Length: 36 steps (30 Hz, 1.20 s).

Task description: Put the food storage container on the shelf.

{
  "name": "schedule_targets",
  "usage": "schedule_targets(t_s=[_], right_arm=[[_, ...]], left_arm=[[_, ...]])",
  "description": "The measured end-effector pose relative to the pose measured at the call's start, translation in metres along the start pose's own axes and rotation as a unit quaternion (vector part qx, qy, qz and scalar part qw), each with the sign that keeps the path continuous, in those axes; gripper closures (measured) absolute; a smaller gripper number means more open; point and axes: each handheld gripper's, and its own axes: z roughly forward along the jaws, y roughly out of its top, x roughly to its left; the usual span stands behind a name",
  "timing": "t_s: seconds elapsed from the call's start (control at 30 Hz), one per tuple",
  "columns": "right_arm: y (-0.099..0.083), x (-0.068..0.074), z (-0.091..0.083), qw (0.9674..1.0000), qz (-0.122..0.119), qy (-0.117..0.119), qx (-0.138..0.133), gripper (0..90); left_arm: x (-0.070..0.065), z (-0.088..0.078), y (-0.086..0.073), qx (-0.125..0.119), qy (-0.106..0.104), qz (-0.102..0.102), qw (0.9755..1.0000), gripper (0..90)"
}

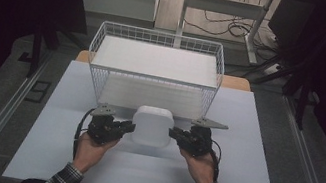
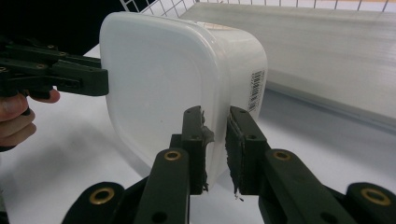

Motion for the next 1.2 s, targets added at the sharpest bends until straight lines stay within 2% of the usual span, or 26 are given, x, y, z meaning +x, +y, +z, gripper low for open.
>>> schedule_targets(t_s=[0.3, 0.53, 0.67, 0.97, 1.07, 1.17, 1.2], right_arm=[[0.018, -0.007, 0.014, 0.9999, -0.011, -0.002, -0.009, 76.9], [0.033, -0.019, 0.029, 0.9996, -0.016, -0.018, -0.013, 76.5], [0.038, -0.028, 0.037, 0.9996, -0.010, -0.025, -0.012, 76.1], [0.039, -0.037, 0.049, 0.9995, -0.002, -0.030, -0.001, 75.9], [0.039, -0.037, 0.052, 0.9995, -0.002, -0.032, -0.001, 75.9], [0.041, -0.039, 0.057, 0.9993, -0.002, -0.037, 0.005, 75.7], [0.042, -0.040, 0.058, 0.9994, -0.001, -0.035, 0.004, 75.9]], left_arm=[[0.014, 0.004, 0.014, -0.010, 0.011, -0.005, 0.9999, 78.6], [0.027, 0.019, 0.030, -0.010, 0.024, -0.002, 0.9997, 78.5], [0.033, 0.027, 0.036, -0.003, 0.028, -0.002, 0.9996, 78.5], [0.042, 0.038, 0.036, 0.012, 0.029, -0.020, 0.9993, 78.4], [0.046, 0.039, 0.036, 0.015, 0.031, -0.018, 0.9992, 78.2], [0.049, 0.044, 0.036, 0.018, 0.032, -0.027, 0.9990, 77.9], [0.053, 0.046, 0.036, 0.017, 0.033, -0.037, 0.9986, 77.6]])
